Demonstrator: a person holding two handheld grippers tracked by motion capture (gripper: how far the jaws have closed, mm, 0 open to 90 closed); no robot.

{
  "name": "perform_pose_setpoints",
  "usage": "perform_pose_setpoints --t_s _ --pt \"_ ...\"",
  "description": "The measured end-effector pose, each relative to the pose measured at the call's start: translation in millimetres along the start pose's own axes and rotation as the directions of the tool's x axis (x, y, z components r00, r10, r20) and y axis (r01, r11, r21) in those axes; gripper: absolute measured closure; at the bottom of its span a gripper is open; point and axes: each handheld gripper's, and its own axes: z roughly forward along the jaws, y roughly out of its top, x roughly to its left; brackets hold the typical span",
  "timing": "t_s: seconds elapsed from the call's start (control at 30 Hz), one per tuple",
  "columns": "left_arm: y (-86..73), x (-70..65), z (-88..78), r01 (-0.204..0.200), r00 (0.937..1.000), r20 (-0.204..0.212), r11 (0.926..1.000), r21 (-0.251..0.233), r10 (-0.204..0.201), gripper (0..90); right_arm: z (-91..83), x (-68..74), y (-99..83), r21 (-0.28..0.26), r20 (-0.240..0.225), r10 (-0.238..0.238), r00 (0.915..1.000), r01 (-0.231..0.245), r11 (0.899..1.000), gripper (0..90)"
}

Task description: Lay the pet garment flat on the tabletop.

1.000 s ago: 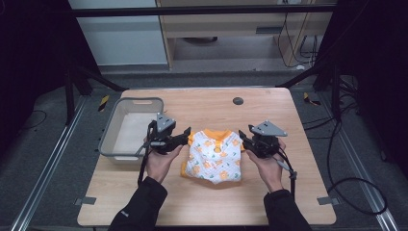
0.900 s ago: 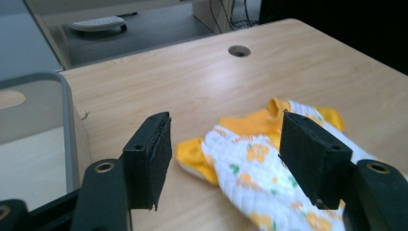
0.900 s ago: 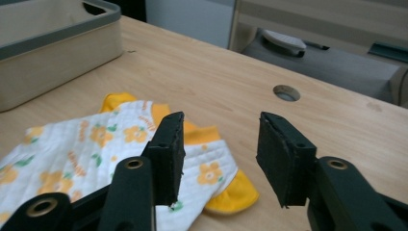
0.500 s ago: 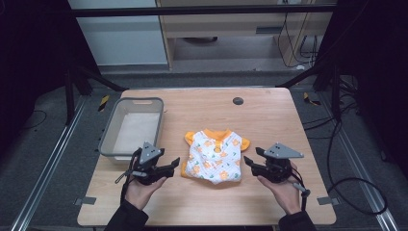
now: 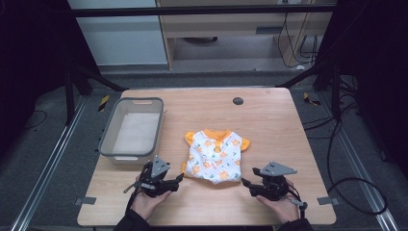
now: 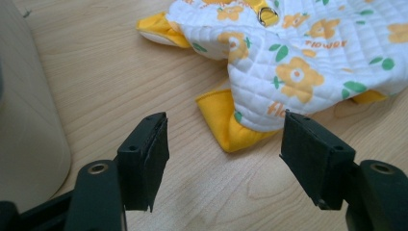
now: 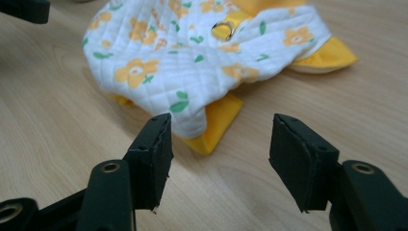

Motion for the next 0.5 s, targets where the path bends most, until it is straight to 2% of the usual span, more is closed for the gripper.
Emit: perform_pose_setpoints --t_s 0.23,0.37,0.47,0.5 --pt "-3.9 -1.9 14.1 -0.029 0.9994 0.02 0.9986 0.045 0.028 34.3 14.3 6.5 -3.6 0.039 -0.041 -0.018 0.999 0.019 0.999 44.8" --pt "-4.1 -4.5 22.3 -0.056 0.9982 0.025 0.9966 0.06 0.055 39.6 24.5 9.3 -3.1 0.067 -0.054 -0.027 0.9982 0.031 0.997 49.6" --pt "-3.4 -5.3 26.2 -0.067 0.9973 0.035 0.9956 0.066 0.065 46.8 29.3 10.5 -1.4 0.075 -0.077 -0.022 0.9968 0.028 0.997 58.3" --pt "-3.4 -5.3 26.2 -0.067 0.9973 0.035 0.9956 0.066 0.065 49.9 29.3 10.5 -1.4 0.075 -0.077 -0.022 0.9968 0.028 0.997 58.3"
